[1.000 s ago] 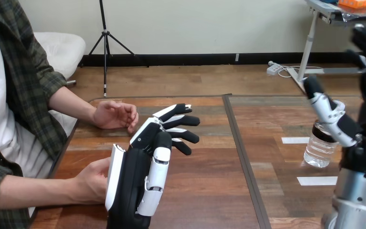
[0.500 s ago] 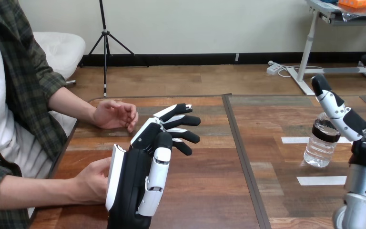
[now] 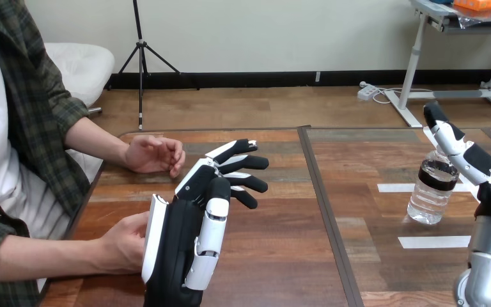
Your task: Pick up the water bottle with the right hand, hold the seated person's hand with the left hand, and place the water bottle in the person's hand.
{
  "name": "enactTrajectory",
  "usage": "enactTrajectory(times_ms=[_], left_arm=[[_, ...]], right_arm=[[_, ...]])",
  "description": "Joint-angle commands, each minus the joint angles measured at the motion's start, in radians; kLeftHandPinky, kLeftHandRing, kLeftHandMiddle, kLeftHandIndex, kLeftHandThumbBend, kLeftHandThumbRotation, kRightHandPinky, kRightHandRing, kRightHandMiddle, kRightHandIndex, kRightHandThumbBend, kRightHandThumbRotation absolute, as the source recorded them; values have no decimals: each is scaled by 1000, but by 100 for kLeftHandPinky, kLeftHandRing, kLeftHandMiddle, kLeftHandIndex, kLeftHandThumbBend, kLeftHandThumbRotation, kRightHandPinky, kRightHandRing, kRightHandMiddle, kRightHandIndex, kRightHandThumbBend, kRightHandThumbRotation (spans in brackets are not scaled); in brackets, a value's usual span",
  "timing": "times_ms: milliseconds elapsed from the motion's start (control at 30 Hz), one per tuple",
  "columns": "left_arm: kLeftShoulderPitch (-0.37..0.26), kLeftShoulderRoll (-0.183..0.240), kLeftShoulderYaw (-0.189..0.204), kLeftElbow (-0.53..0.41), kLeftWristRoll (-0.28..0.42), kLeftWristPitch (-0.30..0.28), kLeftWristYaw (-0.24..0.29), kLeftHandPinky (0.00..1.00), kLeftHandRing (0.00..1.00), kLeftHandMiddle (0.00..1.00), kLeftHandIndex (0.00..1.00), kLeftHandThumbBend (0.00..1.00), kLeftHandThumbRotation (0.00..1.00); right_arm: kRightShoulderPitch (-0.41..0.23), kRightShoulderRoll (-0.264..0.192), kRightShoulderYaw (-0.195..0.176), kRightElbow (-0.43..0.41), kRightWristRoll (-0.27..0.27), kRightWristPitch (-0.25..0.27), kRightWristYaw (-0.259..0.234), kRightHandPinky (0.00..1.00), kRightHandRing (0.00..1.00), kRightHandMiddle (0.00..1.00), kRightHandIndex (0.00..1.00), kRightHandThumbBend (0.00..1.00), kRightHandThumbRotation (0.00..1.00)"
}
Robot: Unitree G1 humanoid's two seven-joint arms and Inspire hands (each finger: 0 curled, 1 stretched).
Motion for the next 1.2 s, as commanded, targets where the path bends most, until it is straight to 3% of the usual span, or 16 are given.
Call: enactTrajectory(times_ms=[0,533,767,967,1167], left_arm=[[-14,-20,-4,-3,-8,-13,1,44,58,68,74,17,98],[-16,-18,-3,-1,-3,-16,3,44,57,68,75,17,98],[-17,-16,-1,3,-1,-20,4,44,57,68,75,17,98],[-14,-18,0,0,1,-17,6,44,57,68,75,16,98],[-9,-17,-3,-10,-4,-12,3,44,57,68,75,17,98]], right_arm=[[-94,-33,13,28,-1,26,-3,98,98,96,88,71,15],[-146,-62,25,159,15,39,-3,100,98,95,88,71,2],[-165,-81,42,218,10,51,-3,100,97,95,89,70,0],[-182,-80,47,263,46,64,28,100,99,97,90,70,0],[-195,-82,52,295,52,95,28,99,98,96,90,70,0]])
